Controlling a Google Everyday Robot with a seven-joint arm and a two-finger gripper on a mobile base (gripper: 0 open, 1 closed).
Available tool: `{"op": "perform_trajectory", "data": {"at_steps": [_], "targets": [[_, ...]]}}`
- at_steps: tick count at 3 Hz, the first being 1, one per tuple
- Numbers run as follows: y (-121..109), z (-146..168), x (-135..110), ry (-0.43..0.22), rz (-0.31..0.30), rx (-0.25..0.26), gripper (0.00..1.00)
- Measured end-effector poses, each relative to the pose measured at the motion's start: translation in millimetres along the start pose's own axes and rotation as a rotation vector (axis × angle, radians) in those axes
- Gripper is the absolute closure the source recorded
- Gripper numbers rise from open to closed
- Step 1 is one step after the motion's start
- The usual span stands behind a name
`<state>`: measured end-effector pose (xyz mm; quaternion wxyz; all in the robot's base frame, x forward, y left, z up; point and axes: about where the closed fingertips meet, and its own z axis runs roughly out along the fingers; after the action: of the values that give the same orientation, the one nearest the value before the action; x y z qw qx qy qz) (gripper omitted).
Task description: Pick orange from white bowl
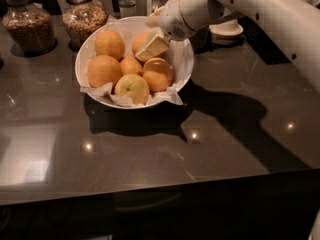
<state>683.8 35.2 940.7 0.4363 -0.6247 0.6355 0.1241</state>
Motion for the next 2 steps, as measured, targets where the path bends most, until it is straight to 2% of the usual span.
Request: {"op": "perform_trajectory", "data": {"at_steps": [1, 2], "targets": [[-11.6, -4.9, 6.9, 0.018, 0.012, 0.066, 0.37], [-15.5, -5.8, 11.4, 0.026, 0.022, 0.099, 0.38]]}}
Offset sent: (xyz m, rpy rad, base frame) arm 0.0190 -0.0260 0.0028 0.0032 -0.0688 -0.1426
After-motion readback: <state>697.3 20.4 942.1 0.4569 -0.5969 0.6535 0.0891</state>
